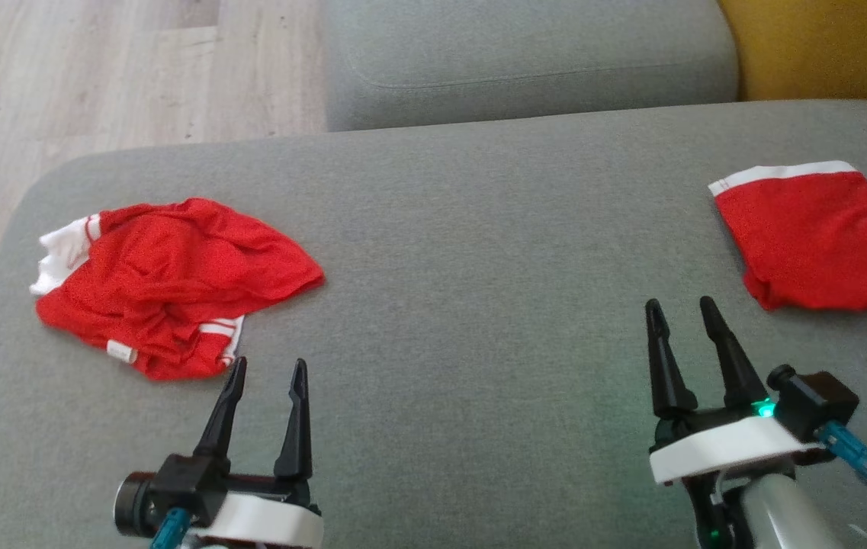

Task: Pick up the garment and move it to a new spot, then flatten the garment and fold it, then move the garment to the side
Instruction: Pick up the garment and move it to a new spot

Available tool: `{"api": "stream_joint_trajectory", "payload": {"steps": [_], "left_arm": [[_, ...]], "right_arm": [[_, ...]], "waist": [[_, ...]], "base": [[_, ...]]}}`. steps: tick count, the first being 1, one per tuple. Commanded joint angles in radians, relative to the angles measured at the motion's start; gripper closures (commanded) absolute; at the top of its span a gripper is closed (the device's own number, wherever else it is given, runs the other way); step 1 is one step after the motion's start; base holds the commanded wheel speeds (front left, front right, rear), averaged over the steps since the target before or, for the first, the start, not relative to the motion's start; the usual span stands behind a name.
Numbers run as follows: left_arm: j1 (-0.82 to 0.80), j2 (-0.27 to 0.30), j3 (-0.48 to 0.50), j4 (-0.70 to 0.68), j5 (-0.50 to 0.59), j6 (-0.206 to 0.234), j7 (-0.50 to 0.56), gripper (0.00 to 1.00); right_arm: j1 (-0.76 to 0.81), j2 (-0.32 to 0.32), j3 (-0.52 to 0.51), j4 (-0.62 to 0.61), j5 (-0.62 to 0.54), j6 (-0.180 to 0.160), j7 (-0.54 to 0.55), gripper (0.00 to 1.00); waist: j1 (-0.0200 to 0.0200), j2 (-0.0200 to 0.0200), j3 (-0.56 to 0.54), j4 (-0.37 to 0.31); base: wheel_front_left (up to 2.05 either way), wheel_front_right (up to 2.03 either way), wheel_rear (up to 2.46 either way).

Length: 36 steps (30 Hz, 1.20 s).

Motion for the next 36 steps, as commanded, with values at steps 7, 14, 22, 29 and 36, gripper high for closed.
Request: {"api": "stream_joint_trajectory", "payload": {"steps": [7,14,22,29,36], "left_arm": [[-0.04,0.001,0.051,-0.028,0.009,0.003,-0.005,0.0],[-0.007,0.001,0.074,-0.022,0.016,0.001,-0.005,0.0],[0.017,0.001,0.088,-0.014,0.031,-0.009,-0.005,0.0],[0.03,0.001,0.085,0.002,0.027,-0.025,-0.005,0.0],[-0.016,0.007,0.038,0.047,0.071,-0.052,-0.005,0.0]], "right_arm": [[0.0,0.0,0.072,-0.027,0.007,-0.001,-0.011,0.0],[0.021,0.0,0.116,0.003,0.014,-0.001,-0.011,0.0],[0.041,0.0,0.179,0.017,0.035,-0.001,-0.011,0.0],[0.045,0.0,0.204,0.021,0.05,-0.001,-0.011,0.0],[0.021,0.0,0.176,0.023,0.013,-0.001,-0.011,0.0]], "waist": [[0.0,0.0,-0.019,0.082],[0.0,0.0,-0.045,0.193],[0.0,0.0,-0.072,0.31],[0.0,0.0,-0.077,0.35],[0.0,0.0,-0.043,0.331]], "base": [[0.0,0.0,0.0],[0.0,0.0,0.0],[0.0,0.0,0.0],[0.0,0.0,0.0],[0.0,0.0,0.0]]}}
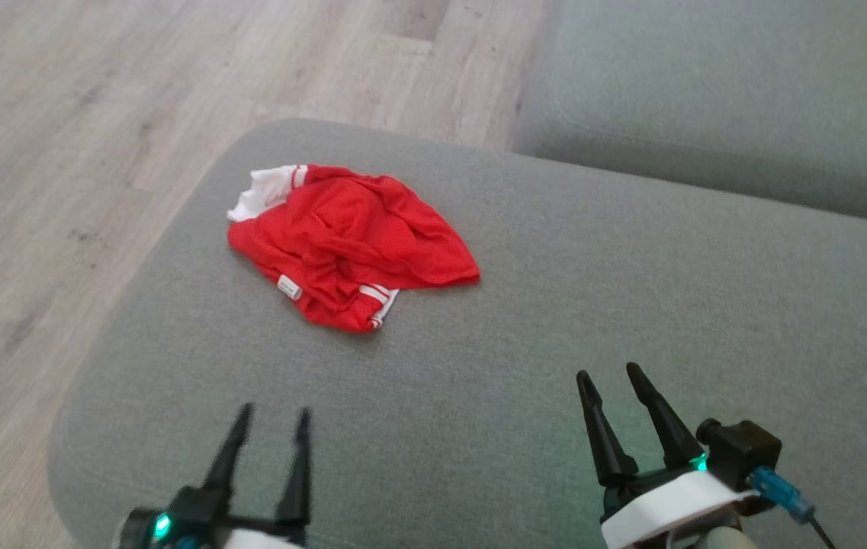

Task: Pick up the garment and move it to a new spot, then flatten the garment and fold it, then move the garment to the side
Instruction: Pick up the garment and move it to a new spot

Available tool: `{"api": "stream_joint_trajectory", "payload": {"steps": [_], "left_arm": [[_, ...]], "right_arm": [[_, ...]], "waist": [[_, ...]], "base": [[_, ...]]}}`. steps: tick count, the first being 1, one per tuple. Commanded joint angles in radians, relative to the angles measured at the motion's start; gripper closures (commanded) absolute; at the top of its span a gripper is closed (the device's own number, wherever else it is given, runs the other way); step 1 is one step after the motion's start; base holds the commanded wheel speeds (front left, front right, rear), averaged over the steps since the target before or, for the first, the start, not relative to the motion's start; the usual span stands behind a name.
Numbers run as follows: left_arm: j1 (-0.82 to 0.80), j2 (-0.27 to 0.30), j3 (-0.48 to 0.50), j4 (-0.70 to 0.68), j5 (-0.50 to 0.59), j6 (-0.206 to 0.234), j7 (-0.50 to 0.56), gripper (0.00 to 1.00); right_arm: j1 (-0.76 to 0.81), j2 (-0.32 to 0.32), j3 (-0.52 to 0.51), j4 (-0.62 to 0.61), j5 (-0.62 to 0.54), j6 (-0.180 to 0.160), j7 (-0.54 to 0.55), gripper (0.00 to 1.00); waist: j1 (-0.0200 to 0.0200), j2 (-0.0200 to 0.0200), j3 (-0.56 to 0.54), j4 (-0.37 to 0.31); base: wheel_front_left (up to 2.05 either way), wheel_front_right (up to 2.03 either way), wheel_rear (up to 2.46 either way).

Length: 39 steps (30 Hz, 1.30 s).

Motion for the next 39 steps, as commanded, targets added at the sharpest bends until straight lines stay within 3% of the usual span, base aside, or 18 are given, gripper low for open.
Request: {"api": "stream_joint_trajectory", "payload": {"steps": [1,6,10,14,19,26,35,36,37,39], "left_arm": [[-0.099,0.002,-0.009,-0.003,0.023,-0.017,-0.005,0.0],[-0.25,0.015,-0.068,0.066,0.051,-0.048,0.026,0.0],[-0.461,0.045,-0.147,0.159,0.05,-0.073,0.135,0.0],[-0.701,0.112,-0.336,0.272,-0.087,-0.078,0.355,0.0],[-0.921,0.218,-0.519,0.353,-0.313,-0.078,0.534,0.0],[-1.038,0.33,-0.687,0.425,-0.505,-0.078,0.636,0.0],[-1.069,0.356,-0.785,0.514,-0.635,-0.078,0.658,0.0],[-1.073,0.355,-0.788,0.52,-0.643,-0.078,0.643,0.62],[-1.076,0.353,-0.788,0.527,-0.65,-0.078,0.62,1.0],[-1.083,0.346,-0.792,0.53,-0.66,-0.078,0.563,1.0]], "right_arm": [[-0.056,-0.002,0.018,-0.03,-0.018,-0.001,-0.011,0.0],[-0.087,-0.002,0.016,-0.043,-0.041,-0.001,-0.011,0.0],[-0.133,-0.002,0.016,-0.068,-0.063,-0.001,-0.011,0.0],[-0.193,-0.002,0.022,-0.102,-0.082,-0.001,-0.011,0.0],[-0.255,-0.002,0.031,-0.15,-0.075,-0.001,-0.011,0.0],[-0.294,-0.002,0.059,-0.194,-0.052,-0.001,-0.011,0.0],[-0.303,-0.002,0.058,-0.201,-0.044,-0.001,-0.011,0.0],[-0.303,-0.002,0.057,-0.2,-0.043,-0.001,-0.011,0.0],[-0.303,-0.002,0.057,-0.198,-0.041,-0.001,-0.011,0.0],[-0.301,-0.002,0.058,-0.193,-0.04,-0.001,-0.011,0.0]], "waist": [[0.0,-0.0001,0.027,-0.019],[0.0,-0.0001,0.092,-0.054],[0.0,-0.0001,0.18,-0.1],[0.0,-0.0001,0.27,-0.157],[0.0,-0.0001,0.345,-0.227],[0.0,-0.0001,0.4,-0.299],[0.0,-0.0001,0.413,-0.33],[0.0,-0.0001,0.411,-0.331],[0.0,-0.0001,0.407,-0.333],[0.0,-0.0001,0.396,-0.337]], "base": [[0.0,0.0,0.0],[0.0,0.0,0.0],[0.0,0.0,0.0],[0.0,0.0,0.0],[0.0,0.0,0.0],[0.0,0.0,0.0],[0.0,0.0,0.0],[0.0,0.0,0.0],[0.0,0.0,0.0],[0.0,0.0,0.0]]}}
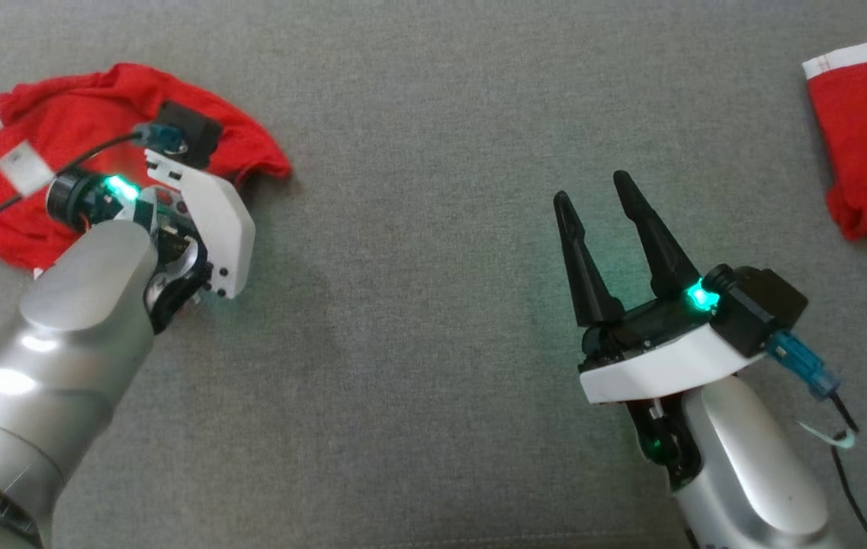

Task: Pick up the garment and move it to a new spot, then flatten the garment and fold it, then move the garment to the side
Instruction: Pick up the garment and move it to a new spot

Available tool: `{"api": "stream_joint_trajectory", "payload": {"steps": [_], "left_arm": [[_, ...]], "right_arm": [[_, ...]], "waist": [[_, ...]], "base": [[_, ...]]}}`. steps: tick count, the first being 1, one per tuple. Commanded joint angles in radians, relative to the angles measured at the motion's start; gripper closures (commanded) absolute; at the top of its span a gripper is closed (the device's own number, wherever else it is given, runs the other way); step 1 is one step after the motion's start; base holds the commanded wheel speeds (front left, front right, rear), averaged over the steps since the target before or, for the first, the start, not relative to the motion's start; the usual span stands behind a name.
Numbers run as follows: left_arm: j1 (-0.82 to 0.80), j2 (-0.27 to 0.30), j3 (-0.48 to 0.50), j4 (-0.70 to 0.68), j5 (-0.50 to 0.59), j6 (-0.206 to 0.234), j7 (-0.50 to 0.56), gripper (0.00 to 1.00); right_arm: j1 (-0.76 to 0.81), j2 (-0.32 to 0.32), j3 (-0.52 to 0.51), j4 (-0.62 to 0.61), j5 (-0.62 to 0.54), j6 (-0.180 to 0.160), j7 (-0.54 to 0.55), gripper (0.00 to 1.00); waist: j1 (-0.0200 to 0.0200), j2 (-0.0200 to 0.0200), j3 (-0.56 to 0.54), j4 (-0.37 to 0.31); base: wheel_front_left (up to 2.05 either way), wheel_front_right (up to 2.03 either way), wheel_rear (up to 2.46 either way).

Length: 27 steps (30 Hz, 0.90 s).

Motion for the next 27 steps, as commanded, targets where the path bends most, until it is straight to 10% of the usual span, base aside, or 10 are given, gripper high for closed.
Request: {"api": "stream_joint_trajectory", "payload": {"steps": [1,9,25,26,27], "left_arm": [[-0.041,0.028,0.027,-0.014,-0.011,0.002,-0.045,1.0],[-0.077,-0.062,0.12,-0.029,-0.101,0.002,-0.394,1.0],[-0.158,-0.31,0.137,-0.086,-0.099,0.061,-0.567,1.0],[-0.153,-0.314,0.131,-0.091,-0.102,0.071,-0.57,0.95],[-0.146,-0.316,0.118,-0.103,-0.109,0.078,-0.571,0.0]], "right_arm": [[-0.013,0.0,0.02,-0.027,0.007,-0.001,-0.011,0.0],[0.013,0.0,0.022,-0.001,0.024,-0.001,-0.011,0.0],[0.029,0.0,0.057,-0.019,0.088,-0.001,-0.011,0.0],[0.027,0.0,0.06,-0.019,0.09,-0.001,-0.011,0.0],[0.025,0.0,0.063,-0.019,0.093,-0.001,-0.011,0.0]], "waist": [[-0.0001,0.0,-0.012,-0.003],[-0.0001,0.0,-0.12,-0.038],[-0.0001,0.0,-0.148,-0.199],[-0.0001,0.0,-0.143,-0.209],[-0.0001,0.0,-0.138,-0.218]], "base": [[0.0,0.0,0.0],[0.0,0.0,0.0],[0.0,0.0,0.0],[0.0,0.0,0.0],[0.0,0.0,0.0]]}}
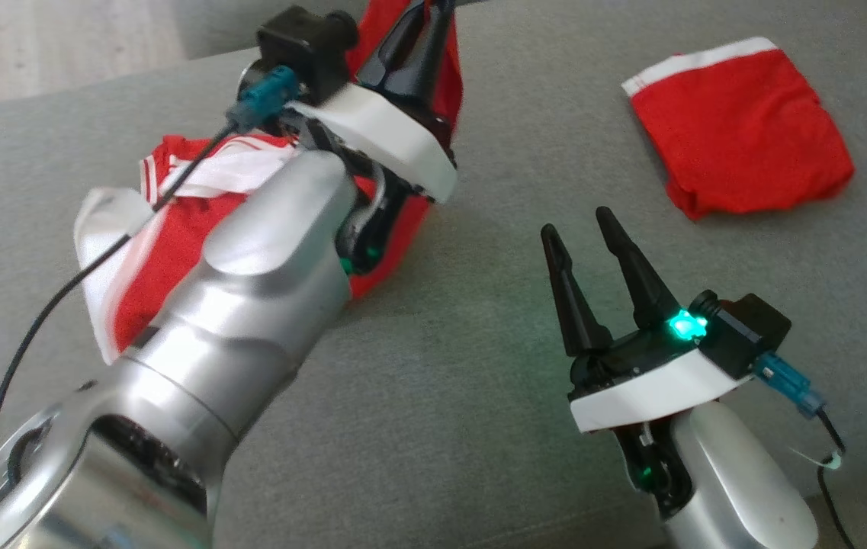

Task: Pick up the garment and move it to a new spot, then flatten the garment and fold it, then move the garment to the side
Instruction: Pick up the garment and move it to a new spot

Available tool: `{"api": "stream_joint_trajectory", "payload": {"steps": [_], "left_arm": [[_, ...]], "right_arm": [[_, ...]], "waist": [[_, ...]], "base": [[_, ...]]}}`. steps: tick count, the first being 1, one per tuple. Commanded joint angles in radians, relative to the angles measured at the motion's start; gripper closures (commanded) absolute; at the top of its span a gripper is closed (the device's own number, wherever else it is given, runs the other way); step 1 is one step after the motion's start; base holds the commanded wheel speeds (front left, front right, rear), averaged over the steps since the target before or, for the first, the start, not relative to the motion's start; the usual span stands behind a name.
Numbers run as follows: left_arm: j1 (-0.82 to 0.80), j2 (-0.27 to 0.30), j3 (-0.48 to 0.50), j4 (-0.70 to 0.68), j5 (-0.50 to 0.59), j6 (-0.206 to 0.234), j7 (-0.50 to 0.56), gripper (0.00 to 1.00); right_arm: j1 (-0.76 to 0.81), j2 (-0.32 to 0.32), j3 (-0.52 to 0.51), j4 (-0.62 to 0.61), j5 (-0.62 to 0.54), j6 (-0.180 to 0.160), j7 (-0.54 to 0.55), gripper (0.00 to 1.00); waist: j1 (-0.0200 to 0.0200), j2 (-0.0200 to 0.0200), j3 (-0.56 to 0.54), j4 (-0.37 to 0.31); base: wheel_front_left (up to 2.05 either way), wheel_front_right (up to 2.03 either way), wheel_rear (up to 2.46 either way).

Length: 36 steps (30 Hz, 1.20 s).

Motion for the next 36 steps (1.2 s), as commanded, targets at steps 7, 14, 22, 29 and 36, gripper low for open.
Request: {"api": "stream_joint_trajectory", "payload": {"steps": [7,14,22,29,36], "left_arm": [[-0.007,0.02,-0.13,-0.111,-0.068,0.061,-0.011,0.0],[-0.018,0.025,-0.11,-0.04,-0.038,0.07,-0.012,0.0],[0.227,0.184,0.031,-0.142,0.159,0.132,-0.012,0.0],[0.518,0.303,0.141,-0.304,0.262,0.203,-0.012,0.0],[0.817,0.324,0.263,-0.5,0.343,0.268,-0.013,0.0]], "right_arm": [[-0.031,0.0,0.017,-0.035,0.014,-0.001,-0.011,0.0],[-0.021,0.0,-0.014,-0.029,-0.004,-0.001,-0.011,0.0],[0.031,0.0,-0.083,-0.017,-0.048,-0.001,-0.011,0.0],[0.066,0.0,-0.124,-0.006,-0.067,-0.001,-0.011,0.0],[0.1,0.0,-0.125,0.019,-0.08,-0.001,-0.011,0.0]], "waist": [[0.0001,0.0,0.043,-0.038],[0.0001,0.0,0.026,0.031],[0.0001,0.0,-0.046,0.164],[0.0001,0.0,-0.089,0.238],[0.0001,0.0,-0.113,0.265]], "base": [[0.0,0.0,0.0],[0.0,0.0,0.0],[0.0,0.0,0.0],[0.0,0.0,0.0],[0.0,0.0,0.0]]}}
